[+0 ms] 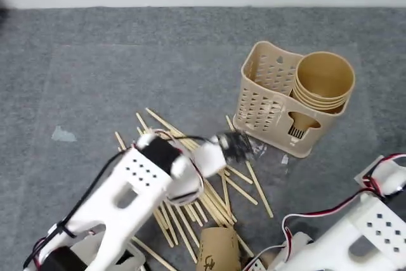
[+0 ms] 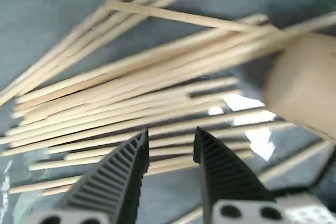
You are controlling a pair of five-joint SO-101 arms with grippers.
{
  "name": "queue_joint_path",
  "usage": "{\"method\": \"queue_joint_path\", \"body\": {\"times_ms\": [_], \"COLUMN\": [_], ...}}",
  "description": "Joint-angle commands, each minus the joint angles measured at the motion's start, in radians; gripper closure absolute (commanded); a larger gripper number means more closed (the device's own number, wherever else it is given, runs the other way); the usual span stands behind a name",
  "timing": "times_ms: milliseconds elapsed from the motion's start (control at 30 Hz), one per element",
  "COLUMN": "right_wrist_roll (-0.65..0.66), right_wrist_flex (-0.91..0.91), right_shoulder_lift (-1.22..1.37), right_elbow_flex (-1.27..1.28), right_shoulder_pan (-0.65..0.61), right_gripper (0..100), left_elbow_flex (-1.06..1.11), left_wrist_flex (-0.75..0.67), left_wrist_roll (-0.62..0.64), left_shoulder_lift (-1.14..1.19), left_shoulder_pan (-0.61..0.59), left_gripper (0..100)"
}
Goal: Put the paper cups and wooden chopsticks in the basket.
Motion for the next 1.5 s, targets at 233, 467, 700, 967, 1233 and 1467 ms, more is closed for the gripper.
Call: {"method": "queue_joint_path", "body": {"times_ms": [233, 467, 700, 967, 1233, 1467], "right_wrist_roll": [-0.003, -0.003, -0.003, -0.003, -0.002, 0.071], "right_wrist_flex": [-0.01, -0.008, -0.008, -0.008, -0.008, 0.028], "right_shoulder_lift": [-0.016, -0.016, -0.016, -0.016, -0.019, -0.019], "right_elbow_flex": [-0.005, -0.005, -0.005, -0.005, -0.005, -0.006], "right_shoulder_pan": [0.004, 0.004, 0.004, 0.004, 0.004, -0.077], "right_gripper": [89.8, 89.8, 89.8, 89.8, 90.2, 90.2], "left_elbow_flex": [-0.044, 0.024, 0.188, 0.278, 0.248, 0.054], "left_wrist_flex": [0.014, -0.109, -0.247, -0.443, -0.425, -0.239], "left_wrist_roll": [0.196, 0.242, 0.238, 0.147, 0.107, 0.114], "left_shoulder_lift": [-0.014, -0.009, -0.008, -0.008, -0.015, -0.017], "left_shoulder_pan": [0.245, 0.284, 0.285, 0.092, -0.063, -0.213], "left_gripper": [85, 85, 85, 85, 85, 86]}}
